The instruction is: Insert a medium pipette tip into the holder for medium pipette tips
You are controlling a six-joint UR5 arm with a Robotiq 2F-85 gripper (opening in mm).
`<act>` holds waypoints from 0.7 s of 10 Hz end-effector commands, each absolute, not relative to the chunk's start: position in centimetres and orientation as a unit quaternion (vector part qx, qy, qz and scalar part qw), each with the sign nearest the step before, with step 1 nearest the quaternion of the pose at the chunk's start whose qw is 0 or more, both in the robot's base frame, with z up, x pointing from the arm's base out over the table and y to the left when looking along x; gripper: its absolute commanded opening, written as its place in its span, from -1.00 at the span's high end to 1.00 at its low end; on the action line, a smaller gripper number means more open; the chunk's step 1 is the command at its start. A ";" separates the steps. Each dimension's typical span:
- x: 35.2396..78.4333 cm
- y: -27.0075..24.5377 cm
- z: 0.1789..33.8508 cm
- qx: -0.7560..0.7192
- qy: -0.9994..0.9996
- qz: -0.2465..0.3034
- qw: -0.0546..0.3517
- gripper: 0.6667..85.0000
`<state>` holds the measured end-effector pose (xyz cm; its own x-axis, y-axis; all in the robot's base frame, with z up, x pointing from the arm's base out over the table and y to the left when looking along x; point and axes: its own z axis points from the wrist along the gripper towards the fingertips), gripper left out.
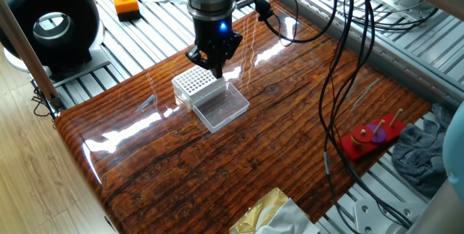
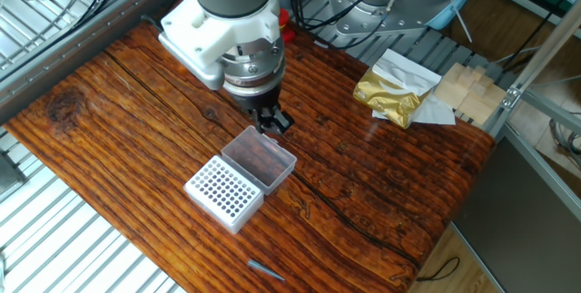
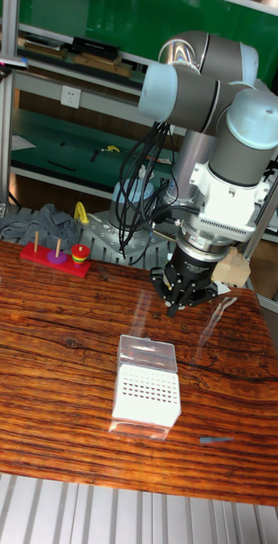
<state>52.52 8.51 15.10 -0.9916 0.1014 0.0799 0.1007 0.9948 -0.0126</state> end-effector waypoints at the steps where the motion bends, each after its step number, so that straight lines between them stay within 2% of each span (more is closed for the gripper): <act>1: 53.7 9.5 15.2 -0.029 -0.999 -0.017 0.019 0.99; 4: 56.3 9.4 15.2 -0.033 -0.999 -0.016 -0.031 0.99; 6: 57.5 9.4 15.3 -0.046 -0.997 -0.018 -0.054 0.99; 7: 57.4 9.7 15.3 -0.052 -0.997 -0.024 -0.052 0.99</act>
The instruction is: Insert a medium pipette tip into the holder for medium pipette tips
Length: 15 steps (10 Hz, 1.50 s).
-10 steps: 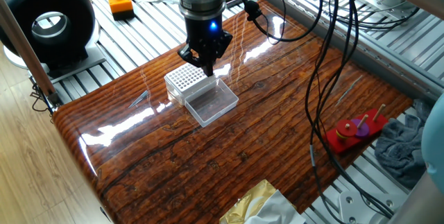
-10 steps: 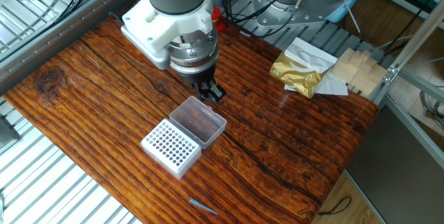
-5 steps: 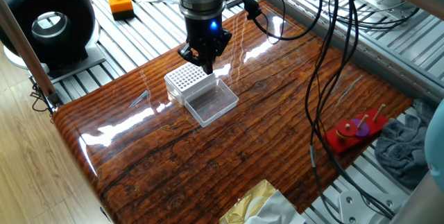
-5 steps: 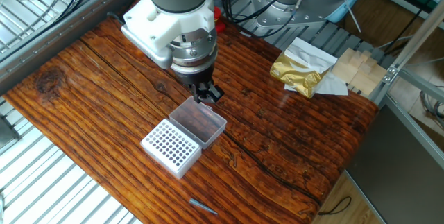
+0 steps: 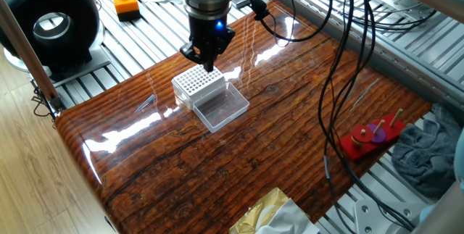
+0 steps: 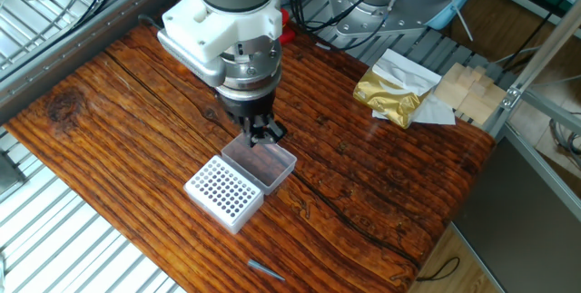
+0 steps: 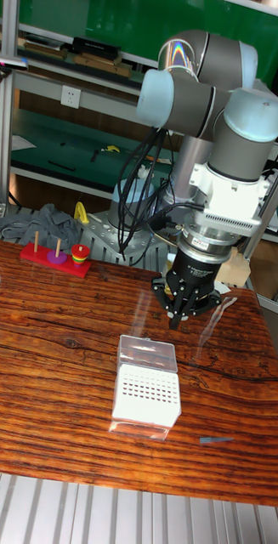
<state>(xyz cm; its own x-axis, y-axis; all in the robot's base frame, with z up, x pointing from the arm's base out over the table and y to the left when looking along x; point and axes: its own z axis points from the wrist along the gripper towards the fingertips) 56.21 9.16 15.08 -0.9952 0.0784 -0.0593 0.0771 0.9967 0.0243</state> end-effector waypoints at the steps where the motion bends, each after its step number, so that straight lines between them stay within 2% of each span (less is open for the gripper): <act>1: 57.3 9.3 15.3 0.047 0.997 0.016 0.052 0.99; 3: 57.0 9.4 15.3 0.044 0.998 0.017 0.045 0.99; 5: 56.1 9.8 14.9 0.044 0.999 0.017 0.018 0.99; 7: 57.4 10.8 14.3 0.046 0.999 0.006 0.010 0.99; 10: 58.6 13.4 15.5 0.049 0.998 0.005 -0.028 0.99; 15: 61.5 18.5 15.0 0.058 0.997 0.030 -0.034 0.99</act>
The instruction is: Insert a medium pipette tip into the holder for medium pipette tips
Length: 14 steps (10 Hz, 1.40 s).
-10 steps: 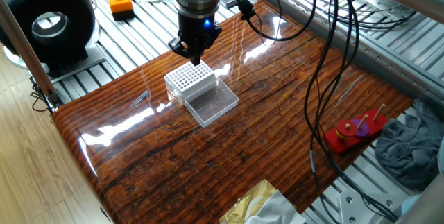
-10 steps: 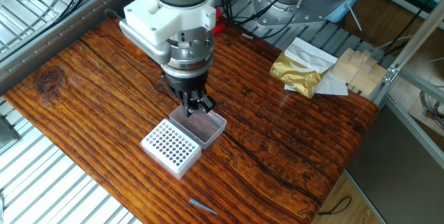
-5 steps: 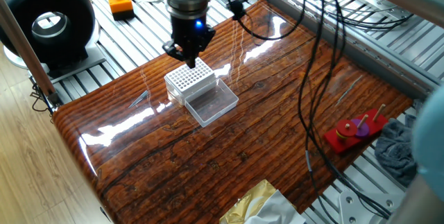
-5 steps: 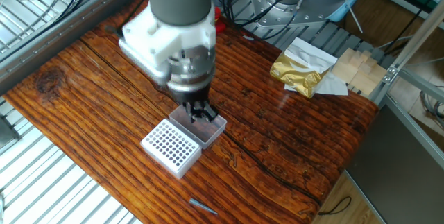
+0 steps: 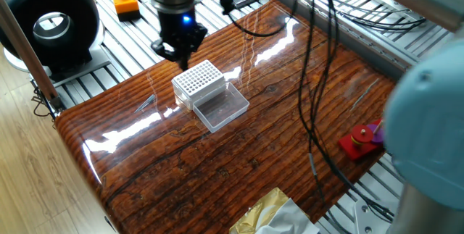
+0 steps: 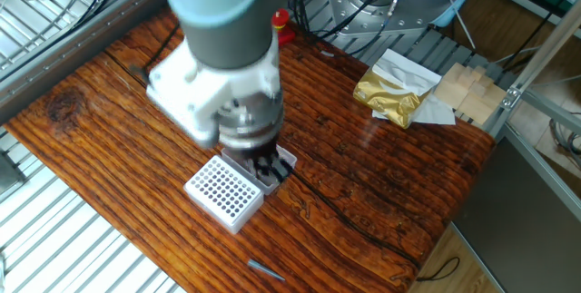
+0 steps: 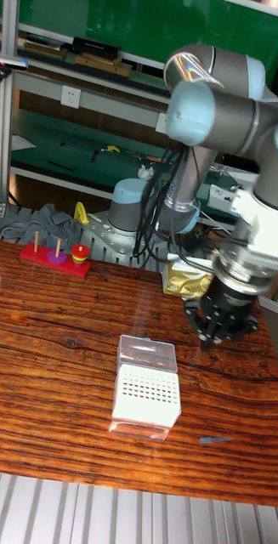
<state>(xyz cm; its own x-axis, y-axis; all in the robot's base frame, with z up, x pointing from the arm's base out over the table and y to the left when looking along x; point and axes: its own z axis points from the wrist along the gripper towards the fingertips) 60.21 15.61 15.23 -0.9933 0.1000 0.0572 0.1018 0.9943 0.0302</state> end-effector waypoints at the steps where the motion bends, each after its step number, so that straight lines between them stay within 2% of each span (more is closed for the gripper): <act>1: 61.6 19.2 14.9 -0.059 -0.997 -0.031 0.036 0.99; 5: 63.1 20.4 14.1 -0.051 -0.997 -0.034 0.039 0.99; 14: 65.3 18.2 13.3 -0.020 -0.998 -0.032 0.049 0.99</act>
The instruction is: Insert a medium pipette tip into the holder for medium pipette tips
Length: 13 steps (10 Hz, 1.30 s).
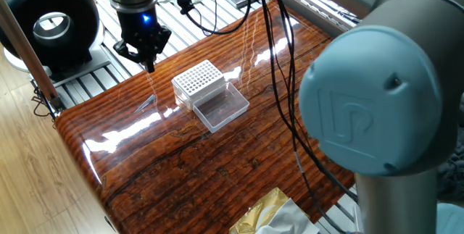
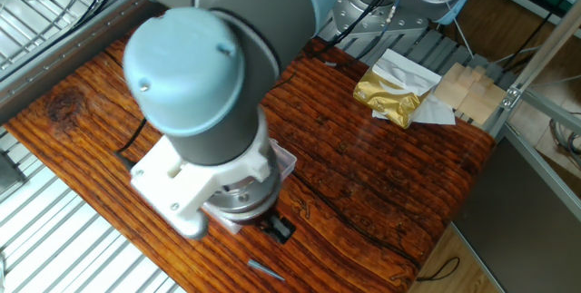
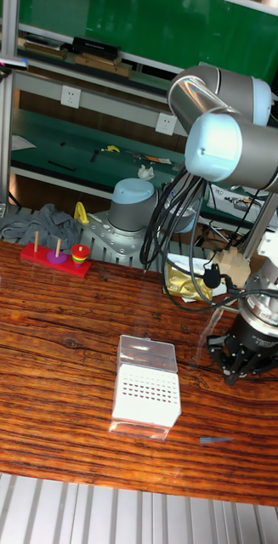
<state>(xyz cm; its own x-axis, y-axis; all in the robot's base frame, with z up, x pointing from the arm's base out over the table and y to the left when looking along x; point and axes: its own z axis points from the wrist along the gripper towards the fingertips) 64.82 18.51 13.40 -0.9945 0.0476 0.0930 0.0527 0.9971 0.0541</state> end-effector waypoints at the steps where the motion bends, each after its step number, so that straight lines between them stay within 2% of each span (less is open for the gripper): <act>1: 65.3 18.0 13.3 -0.019 -0.998 -0.029 0.050 0.99; 8: 65.9 17.1 13.2 -0.018 -0.999 -0.015 0.039 0.99; 13: 68.4 17.7 13.1 0.003 -1.000 -0.027 -0.010 0.99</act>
<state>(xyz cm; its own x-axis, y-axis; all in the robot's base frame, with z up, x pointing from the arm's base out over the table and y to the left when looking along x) 67.21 17.20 13.00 -0.9996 -0.0012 0.0271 -0.0003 0.9995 0.0314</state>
